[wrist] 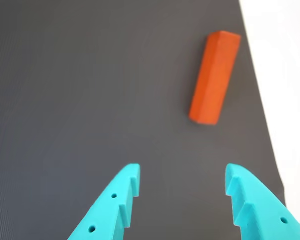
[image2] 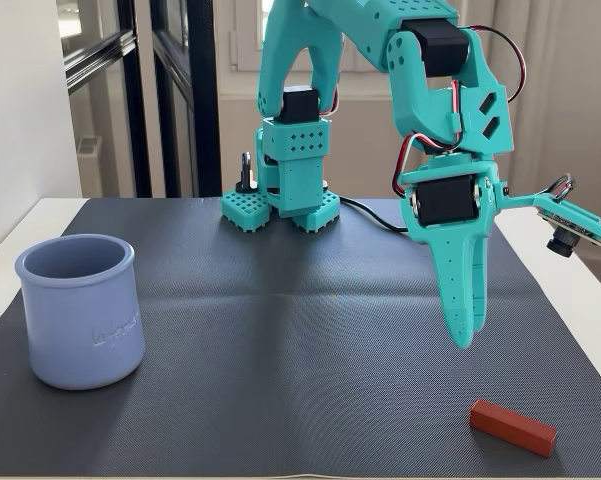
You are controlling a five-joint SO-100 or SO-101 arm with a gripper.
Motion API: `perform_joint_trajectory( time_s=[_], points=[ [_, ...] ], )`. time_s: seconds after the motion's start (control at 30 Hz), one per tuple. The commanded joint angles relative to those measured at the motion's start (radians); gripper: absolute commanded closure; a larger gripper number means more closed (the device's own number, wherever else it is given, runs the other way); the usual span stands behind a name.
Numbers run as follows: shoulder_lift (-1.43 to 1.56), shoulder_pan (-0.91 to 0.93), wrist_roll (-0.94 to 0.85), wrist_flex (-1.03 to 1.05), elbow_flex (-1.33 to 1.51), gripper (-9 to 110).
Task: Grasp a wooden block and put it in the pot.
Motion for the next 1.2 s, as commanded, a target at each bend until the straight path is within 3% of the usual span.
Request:
perform_joint_trajectory(
  time_s=[0.0,0.47,1.17],
  points=[
    [-0.029,0.006,0.044,-0.012,-0.124,81],
    [-0.146,0.034,0.295,-0.003,-0.25,81],
    [-0.328,0.018,0.299,-0.003,-0.414,81]
  ],
)
